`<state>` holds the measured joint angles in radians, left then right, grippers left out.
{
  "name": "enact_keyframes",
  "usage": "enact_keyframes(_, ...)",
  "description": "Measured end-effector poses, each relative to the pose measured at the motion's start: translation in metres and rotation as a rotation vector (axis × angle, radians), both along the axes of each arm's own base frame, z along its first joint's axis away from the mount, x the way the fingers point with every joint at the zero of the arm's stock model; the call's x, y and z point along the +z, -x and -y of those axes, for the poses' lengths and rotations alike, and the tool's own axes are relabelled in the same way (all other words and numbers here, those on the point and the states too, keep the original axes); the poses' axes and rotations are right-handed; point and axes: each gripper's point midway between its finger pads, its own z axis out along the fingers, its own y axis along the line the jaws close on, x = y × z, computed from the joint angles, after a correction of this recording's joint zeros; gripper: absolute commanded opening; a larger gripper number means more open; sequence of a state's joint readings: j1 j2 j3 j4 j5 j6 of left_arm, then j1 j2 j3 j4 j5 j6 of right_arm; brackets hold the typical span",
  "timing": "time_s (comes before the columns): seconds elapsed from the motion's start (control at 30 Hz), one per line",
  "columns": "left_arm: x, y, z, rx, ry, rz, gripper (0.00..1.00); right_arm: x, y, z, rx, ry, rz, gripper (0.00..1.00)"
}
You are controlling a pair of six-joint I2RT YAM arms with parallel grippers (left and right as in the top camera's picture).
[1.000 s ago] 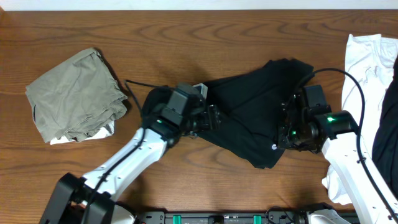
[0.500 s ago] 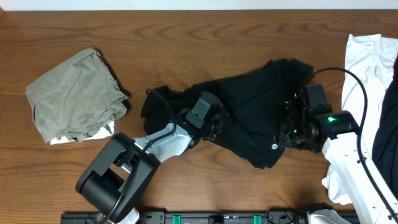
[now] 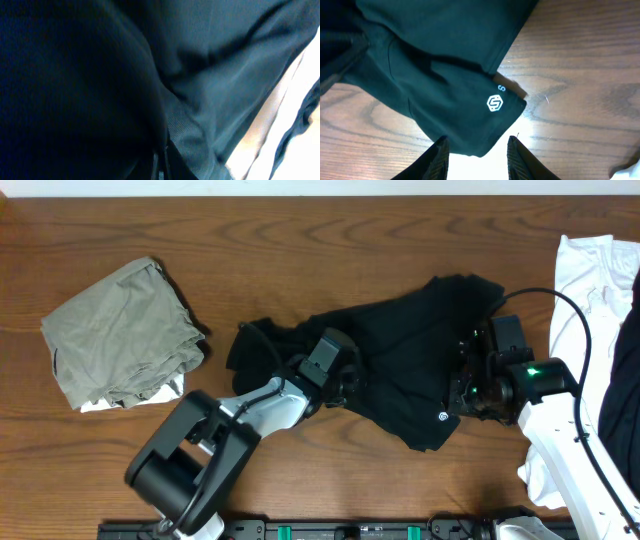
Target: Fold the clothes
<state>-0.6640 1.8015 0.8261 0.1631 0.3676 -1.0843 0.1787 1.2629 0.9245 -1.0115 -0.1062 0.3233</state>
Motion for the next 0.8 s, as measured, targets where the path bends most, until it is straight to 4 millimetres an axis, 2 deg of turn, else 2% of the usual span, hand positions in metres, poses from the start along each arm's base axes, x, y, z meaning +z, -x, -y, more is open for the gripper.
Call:
enact_keyframes(0.1,0.019,0.01,-0.013,-0.055,-0.032,0.014,0.06,0.0,-0.004,0.003,-0.007,0.012,0.015,0.38)
enact_keyframes(0.2,0.055,0.02,-0.033,-0.083,-0.05,0.053,0.06,0.001,-0.01,0.006,-0.022,0.021,0.04,0.39)
enact_keyframes(0.23,0.07,0.025,-0.045,-0.081,-0.064,0.063,0.06,0.002,-0.014,0.008,-0.031,0.022,0.055,0.39)
enact_keyframes(0.3,0.086,0.034,-0.068,-0.063,-0.104,0.067,0.06,0.004,-0.022,0.011,-0.045,0.02,0.088,0.39)
enact_keyframes(0.37,0.095,0.047,-0.094,-0.033,-0.163,0.052,0.06,0.008,-0.034,0.014,-0.062,0.017,0.136,0.4)
enact_keyframes(0.47,0.1,0.062,-0.122,-0.002,-0.233,0.027,0.06,0.013,-0.05,0.018,-0.085,0.012,0.197,0.41)
enact_keyframes(0.57,0.096,0.08,-0.139,0.001,-0.291,-0.029,0.06,0.01,-0.064,0.024,-0.11,0.02,0.223,0.44)
enact_keyframes(0.6,0.093,0.087,-0.143,-0.003,-0.31,-0.057,0.06,0.007,-0.068,0.027,-0.119,0.025,0.225,0.48)
enact_keyframes(0.67,0.086,0.101,-0.152,-0.01,-0.351,-0.115,0.06,-0.001,-0.076,0.033,-0.14,0.039,0.221,0.5)
enact_keyframes(0.8,0.081,0.11,-0.166,-0.006,-0.418,-0.152,0.06,-0.025,-0.091,0.045,-0.174,0.057,0.194,0.55)
